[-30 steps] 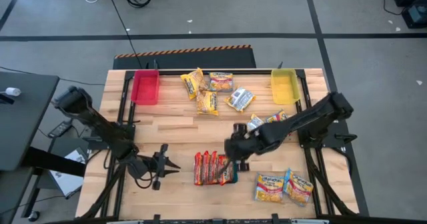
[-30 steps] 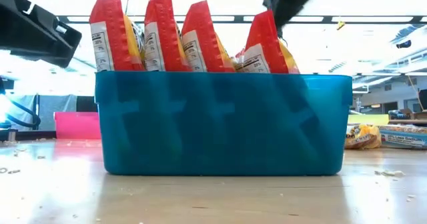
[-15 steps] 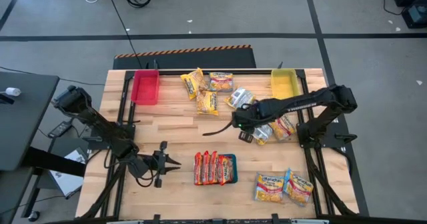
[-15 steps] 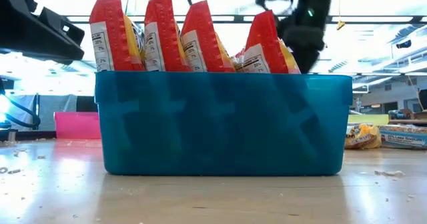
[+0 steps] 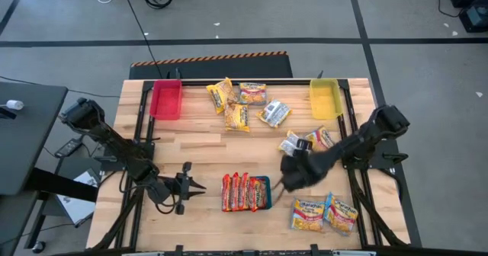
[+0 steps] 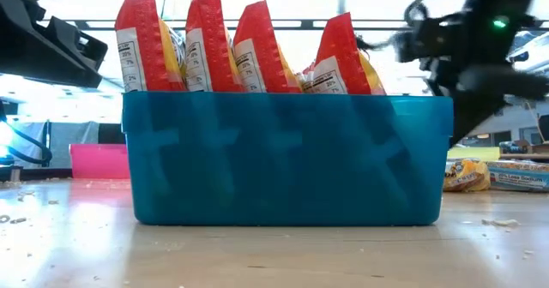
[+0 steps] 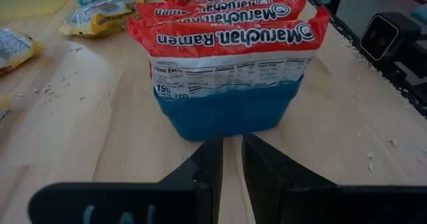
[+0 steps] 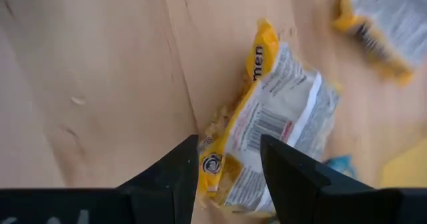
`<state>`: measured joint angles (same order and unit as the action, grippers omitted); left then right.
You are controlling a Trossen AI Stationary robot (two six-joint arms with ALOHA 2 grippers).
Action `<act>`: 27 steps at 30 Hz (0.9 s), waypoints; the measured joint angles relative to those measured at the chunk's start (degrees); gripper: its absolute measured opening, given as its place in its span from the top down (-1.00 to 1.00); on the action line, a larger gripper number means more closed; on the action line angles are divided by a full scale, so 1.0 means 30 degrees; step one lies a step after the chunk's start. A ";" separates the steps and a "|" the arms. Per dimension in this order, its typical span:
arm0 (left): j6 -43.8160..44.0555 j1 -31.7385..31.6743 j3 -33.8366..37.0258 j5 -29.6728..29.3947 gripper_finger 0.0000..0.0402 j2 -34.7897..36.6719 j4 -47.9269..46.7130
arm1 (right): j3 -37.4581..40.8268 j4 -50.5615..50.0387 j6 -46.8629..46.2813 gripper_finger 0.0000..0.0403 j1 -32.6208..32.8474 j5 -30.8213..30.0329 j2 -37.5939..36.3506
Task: Sort Maruchan noodles
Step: Put the yellow noodle pack into the yellow bin
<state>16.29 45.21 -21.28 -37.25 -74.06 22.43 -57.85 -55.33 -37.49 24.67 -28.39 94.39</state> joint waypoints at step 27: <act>0.0357 -0.0007 0.0000 -0.0059 0.69 -0.0007 -0.0021 | 0.1254 0.0933 -0.5644 0.95 -0.1752 -0.4021 0.2127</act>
<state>17.36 45.19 -21.28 -37.43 -74.08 22.37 -54.09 -52.53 -54.42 19.42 -40.45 100.77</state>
